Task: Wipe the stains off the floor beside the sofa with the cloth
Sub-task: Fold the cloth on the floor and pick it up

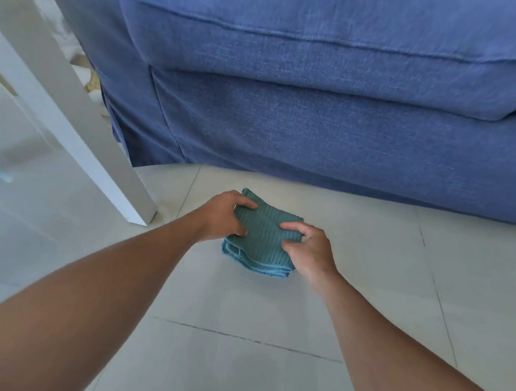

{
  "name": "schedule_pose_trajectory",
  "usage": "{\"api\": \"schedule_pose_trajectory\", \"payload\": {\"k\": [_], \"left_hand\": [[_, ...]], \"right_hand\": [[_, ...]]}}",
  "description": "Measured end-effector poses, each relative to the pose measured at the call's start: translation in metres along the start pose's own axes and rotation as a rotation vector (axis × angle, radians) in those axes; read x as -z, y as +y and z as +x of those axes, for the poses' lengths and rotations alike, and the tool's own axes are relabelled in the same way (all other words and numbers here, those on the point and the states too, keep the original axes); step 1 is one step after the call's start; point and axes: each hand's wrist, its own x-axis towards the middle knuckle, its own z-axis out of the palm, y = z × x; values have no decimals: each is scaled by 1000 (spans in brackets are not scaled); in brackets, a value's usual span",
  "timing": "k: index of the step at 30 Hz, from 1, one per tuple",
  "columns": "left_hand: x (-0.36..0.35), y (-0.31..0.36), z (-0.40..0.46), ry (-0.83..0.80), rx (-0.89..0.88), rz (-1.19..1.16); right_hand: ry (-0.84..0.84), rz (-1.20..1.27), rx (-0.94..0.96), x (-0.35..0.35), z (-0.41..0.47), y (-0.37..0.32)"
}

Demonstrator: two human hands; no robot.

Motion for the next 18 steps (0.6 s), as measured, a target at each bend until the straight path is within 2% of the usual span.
{"api": "schedule_pose_trajectory", "payload": {"k": [4, 8, 13, 18], "left_hand": [[44, 38, -15, 64, 55, 53], [105, 85, -41, 131, 66, 81], [202, 140, -101, 300, 70, 90], [288, 156, -184, 520, 117, -96]], "right_hand": [[-6, 27, 14, 5, 8, -56], [-41, 48, 108, 7, 10, -133], [-210, 201, 222, 5, -3, -243], [-453, 236, 367, -20, -29, -354]]}}
